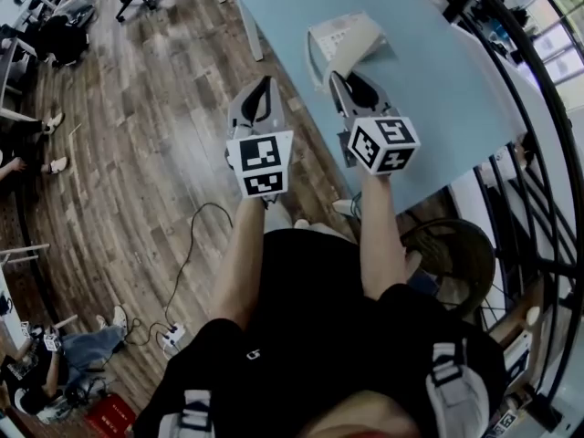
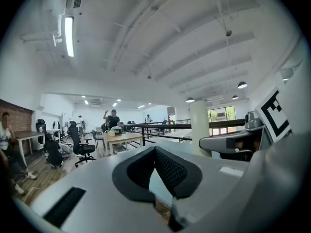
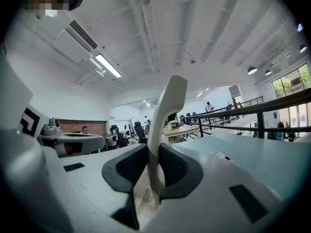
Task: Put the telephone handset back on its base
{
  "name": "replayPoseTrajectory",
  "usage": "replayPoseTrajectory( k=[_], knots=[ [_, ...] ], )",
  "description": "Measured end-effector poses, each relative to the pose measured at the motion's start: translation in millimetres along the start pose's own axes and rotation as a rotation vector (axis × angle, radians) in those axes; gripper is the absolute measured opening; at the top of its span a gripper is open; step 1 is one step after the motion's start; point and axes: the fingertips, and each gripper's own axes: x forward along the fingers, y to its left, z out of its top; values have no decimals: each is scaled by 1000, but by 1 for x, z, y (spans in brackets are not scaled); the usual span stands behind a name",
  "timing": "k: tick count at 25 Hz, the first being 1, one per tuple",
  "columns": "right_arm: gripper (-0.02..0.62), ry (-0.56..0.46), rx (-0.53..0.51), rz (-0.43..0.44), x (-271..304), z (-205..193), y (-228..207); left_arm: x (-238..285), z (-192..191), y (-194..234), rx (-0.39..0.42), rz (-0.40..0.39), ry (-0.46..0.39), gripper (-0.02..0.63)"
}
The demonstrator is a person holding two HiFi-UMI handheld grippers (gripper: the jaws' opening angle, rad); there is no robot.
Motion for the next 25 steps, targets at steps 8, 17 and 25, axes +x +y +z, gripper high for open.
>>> replayPoseTrajectory(
  k=[8,17,25],
  knots=[
    [75,10,29,-49,36,-12,-26,44,-15,16,-23,-34,10,0],
    [75,52,94,-160,123,-21,-69,150,-37,60,-73,-131,93,0],
    [75,79,114,-194,230,-15,-74,238,-40,130,-85,-170,153,0]
  ],
)
